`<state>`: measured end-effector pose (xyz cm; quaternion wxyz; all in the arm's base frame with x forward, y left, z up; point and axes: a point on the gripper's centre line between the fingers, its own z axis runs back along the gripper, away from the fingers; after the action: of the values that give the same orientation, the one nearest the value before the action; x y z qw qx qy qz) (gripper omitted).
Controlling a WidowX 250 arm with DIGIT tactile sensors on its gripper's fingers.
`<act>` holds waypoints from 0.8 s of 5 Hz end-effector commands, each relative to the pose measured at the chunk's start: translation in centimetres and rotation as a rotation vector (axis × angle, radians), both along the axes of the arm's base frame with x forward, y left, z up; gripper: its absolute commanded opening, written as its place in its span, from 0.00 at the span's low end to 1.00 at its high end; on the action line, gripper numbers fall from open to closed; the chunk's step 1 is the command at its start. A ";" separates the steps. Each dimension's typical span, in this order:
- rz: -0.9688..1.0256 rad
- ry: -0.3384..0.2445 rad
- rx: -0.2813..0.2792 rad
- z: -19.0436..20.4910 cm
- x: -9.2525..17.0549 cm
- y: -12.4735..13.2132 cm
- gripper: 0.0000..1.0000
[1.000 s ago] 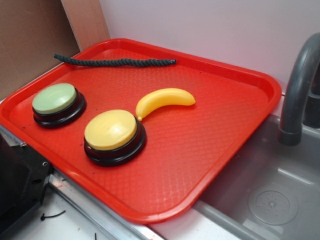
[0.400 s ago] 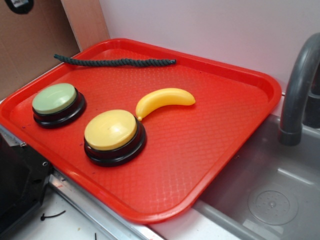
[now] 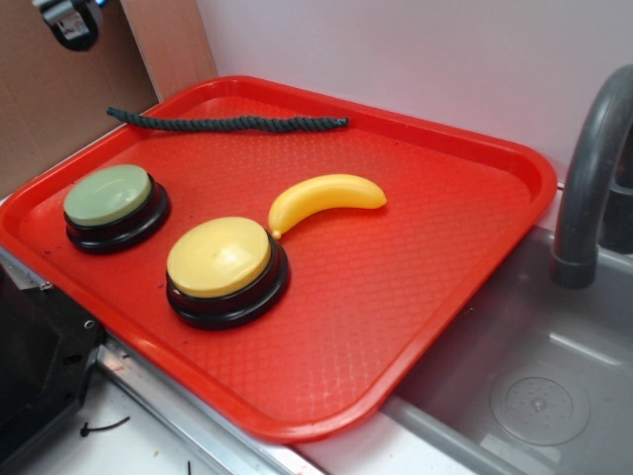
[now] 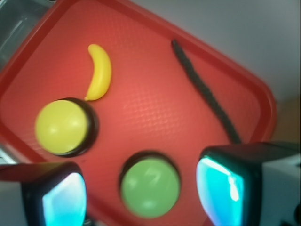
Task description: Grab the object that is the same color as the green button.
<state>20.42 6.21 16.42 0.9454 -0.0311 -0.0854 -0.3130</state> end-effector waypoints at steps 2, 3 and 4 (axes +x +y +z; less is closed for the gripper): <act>-0.240 0.004 0.019 -6.8 7.9 3.8 1.00; -0.222 0.022 0.020 -8.9 9.1 4.5 1.00; -0.195 0.082 0.012 -12.0 10.3 5.4 1.00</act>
<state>29.36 11.90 2.68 0.9151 -0.0729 -0.0202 -0.3961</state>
